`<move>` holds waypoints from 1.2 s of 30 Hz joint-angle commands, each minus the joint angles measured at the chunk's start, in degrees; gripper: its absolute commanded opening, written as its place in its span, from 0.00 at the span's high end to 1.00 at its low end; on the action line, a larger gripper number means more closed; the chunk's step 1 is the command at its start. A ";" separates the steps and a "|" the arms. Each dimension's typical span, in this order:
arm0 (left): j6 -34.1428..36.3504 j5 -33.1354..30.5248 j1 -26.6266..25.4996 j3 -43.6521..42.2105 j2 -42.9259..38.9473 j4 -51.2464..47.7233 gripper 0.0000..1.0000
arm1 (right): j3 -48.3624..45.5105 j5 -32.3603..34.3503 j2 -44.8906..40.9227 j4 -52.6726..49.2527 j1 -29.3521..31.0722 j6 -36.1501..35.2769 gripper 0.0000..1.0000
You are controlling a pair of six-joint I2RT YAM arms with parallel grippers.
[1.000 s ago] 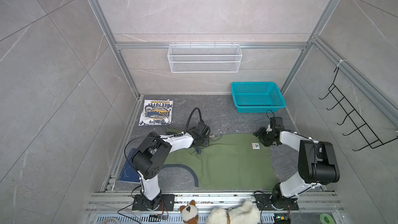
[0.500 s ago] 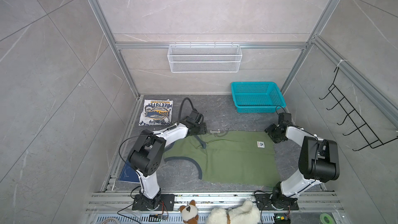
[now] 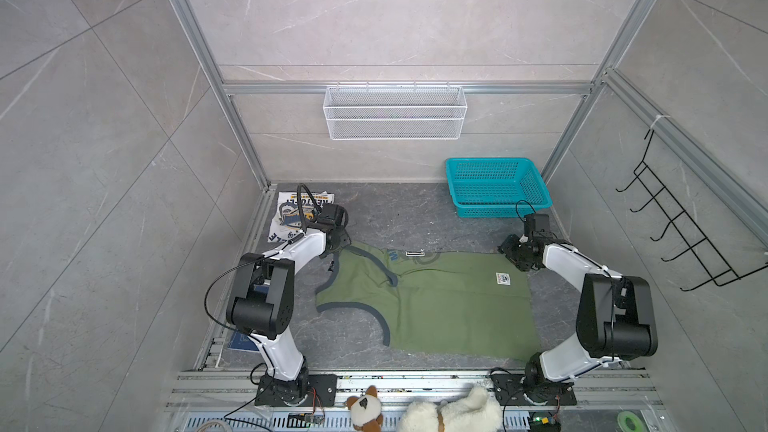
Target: Fold and stack the tank tops
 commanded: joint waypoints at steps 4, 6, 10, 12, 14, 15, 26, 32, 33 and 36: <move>2.30 2.05 1.93 3.57 4.83 3.81 0.44 | -2.22 -2.22 -0.95 0.05 0.61 -1.72 0.42; 2.64 2.73 1.99 3.73 5.58 4.97 0.46 | -2.60 -2.11 -1.24 0.03 0.74 -1.84 0.42; 3.18 3.74 1.98 4.83 7.49 6.11 0.53 | -2.89 -3.14 -0.84 0.59 0.93 -1.83 0.42; 3.34 3.88 1.98 5.66 8.74 5.97 0.60 | -3.00 -3.64 -0.60 0.95 1.46 -1.92 0.42; 3.46 3.75 2.02 6.13 9.42 5.85 0.67 | -2.93 -3.99 0.03 1.02 1.96 -2.03 0.42; 3.42 3.58 2.04 6.16 9.53 5.87 0.71 | -2.72 -4.52 0.67 1.19 1.96 -2.11 0.42; 2.06 -6.61 2.26 -0.84 1.83 6.41 0.96 | 0.18 -1.04 7.99 -0.29 -0.56 0.87 0.41; 0.74 -7.57 3.55 -4.02 -0.43 7.87 0.96 | -0.12 0.17 10.16 -0.41 -3.38 2.04 0.42; 0.65 -7.68 3.52 -3.71 -0.07 7.43 0.96 | -0.30 0.48 10.18 -0.22 -3.46 2.20 0.42; -0.03 -8.37 3.52 -4.19 -0.08 7.48 0.96 | -0.02 1.48 10.25 -0.60 -3.68 2.00 0.41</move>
